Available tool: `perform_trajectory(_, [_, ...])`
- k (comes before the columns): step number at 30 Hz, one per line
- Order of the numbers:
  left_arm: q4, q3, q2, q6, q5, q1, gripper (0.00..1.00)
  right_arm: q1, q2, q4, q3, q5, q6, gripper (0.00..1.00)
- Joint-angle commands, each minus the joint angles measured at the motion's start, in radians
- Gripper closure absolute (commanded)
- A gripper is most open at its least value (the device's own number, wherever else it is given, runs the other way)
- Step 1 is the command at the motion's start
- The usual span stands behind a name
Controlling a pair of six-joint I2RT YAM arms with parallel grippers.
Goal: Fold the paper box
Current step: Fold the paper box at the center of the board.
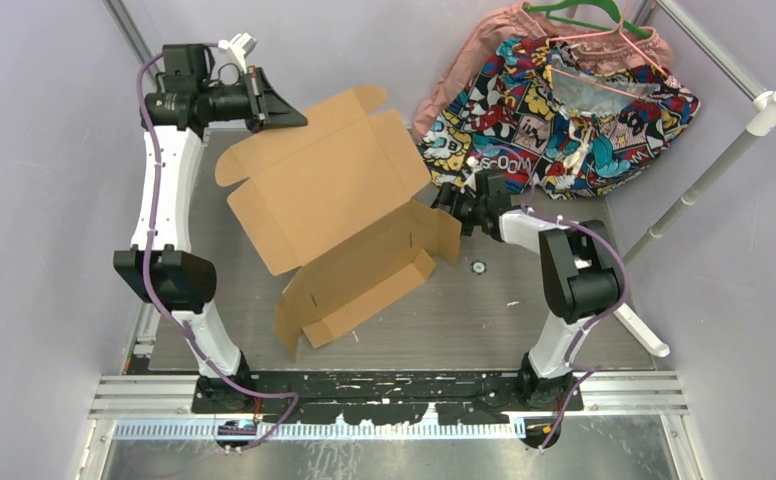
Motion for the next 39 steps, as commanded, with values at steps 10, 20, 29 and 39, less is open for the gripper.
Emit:
perform_trajectory(10, [-0.136, 0.035, -0.248, 0.204, -0.229, -0.223, 0.91, -0.046, -0.392, 0.139, -0.237, 0.144, 0.038, 0.24])
perform_trajectory(20, [-0.145, -0.116, -0.326, 0.264, -0.427, -0.319, 0.93, -0.059, -0.555, 0.153, -0.416, 0.153, 0.054, 0.22])
perform_trajectory(29, [-0.156, -0.076, -0.28, 0.273, -0.545, -0.354, 0.95, -0.079, -0.44, 0.168, -0.382, 0.138, 0.102, 0.21])
perform_trajectory(39, [-0.267, 0.153, -0.176, 0.315, -0.568, -0.352, 0.96, -0.099, -0.322, 0.196, -0.328, 0.145, 0.112, 0.13])
